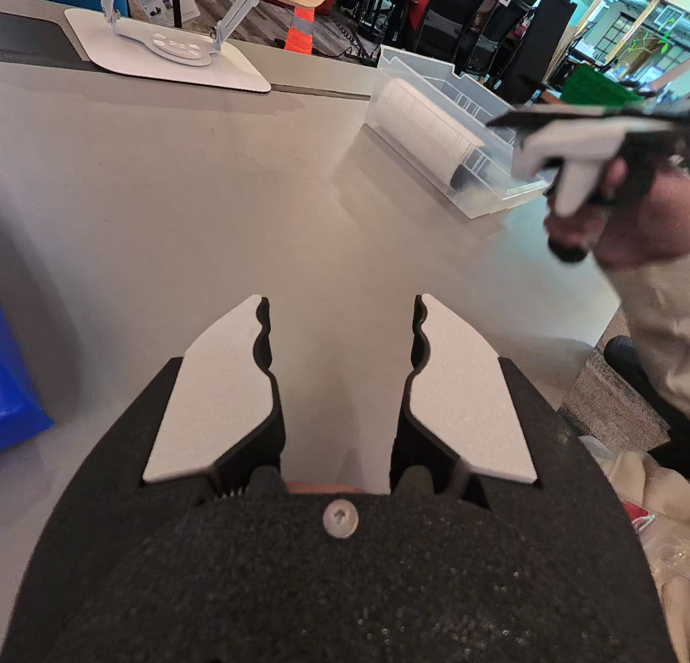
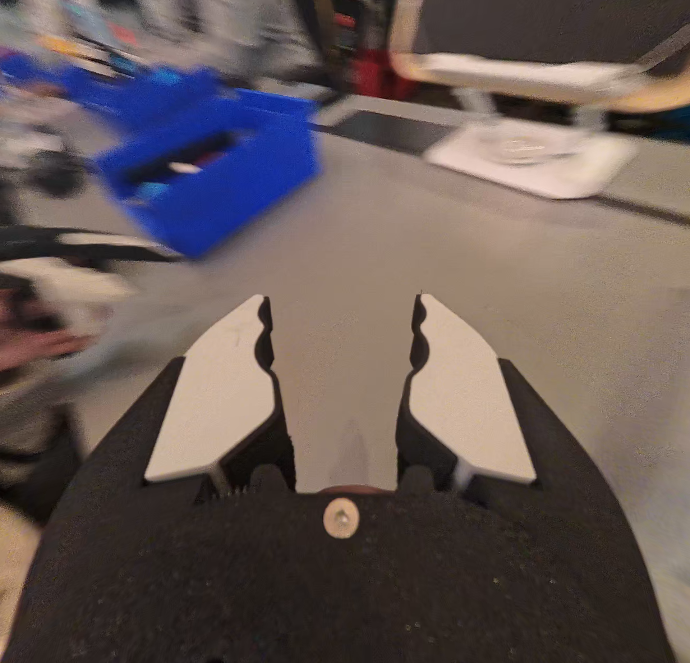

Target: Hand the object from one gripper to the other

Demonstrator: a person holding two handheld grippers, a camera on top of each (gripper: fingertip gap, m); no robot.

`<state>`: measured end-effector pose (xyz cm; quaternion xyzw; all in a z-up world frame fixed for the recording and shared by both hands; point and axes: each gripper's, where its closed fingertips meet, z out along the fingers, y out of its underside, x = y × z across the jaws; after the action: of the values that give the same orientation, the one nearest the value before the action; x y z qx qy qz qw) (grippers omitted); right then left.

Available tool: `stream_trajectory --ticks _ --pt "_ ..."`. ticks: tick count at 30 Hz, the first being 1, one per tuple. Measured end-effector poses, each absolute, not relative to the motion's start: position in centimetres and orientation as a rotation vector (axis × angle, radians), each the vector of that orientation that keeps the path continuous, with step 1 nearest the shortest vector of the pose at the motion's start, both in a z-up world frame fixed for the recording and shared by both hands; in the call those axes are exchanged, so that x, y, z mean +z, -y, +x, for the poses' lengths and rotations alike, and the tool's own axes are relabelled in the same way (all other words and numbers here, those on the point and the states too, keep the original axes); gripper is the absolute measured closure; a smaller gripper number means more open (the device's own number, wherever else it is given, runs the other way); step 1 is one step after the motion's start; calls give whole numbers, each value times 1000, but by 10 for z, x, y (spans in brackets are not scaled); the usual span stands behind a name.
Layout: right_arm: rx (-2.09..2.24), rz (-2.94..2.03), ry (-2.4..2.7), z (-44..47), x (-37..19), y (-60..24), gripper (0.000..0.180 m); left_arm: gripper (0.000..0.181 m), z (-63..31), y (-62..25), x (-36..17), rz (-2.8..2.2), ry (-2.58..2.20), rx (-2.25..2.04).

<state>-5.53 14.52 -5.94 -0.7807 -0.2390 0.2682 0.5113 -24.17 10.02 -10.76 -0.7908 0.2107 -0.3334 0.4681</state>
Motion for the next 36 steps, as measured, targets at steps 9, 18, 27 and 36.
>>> stream_trajectory --ticks 9,18,27,36 --pt "899 -1614 724 -134 -85 -95 119 111 -248 -101 -105 -1895 -607 -657" --pt "904 -1706 599 -99 -97 -123 123 113 -294 -132 -52 -1839 -507 -487" --pt "942 -1724 603 -93 -103 -131 124 116 -444 -222 -58 -2245 -691 146" --pt "974 -1755 572 -82 -107 -139 125 120 -527 -228 -117 -2707 -607 386"
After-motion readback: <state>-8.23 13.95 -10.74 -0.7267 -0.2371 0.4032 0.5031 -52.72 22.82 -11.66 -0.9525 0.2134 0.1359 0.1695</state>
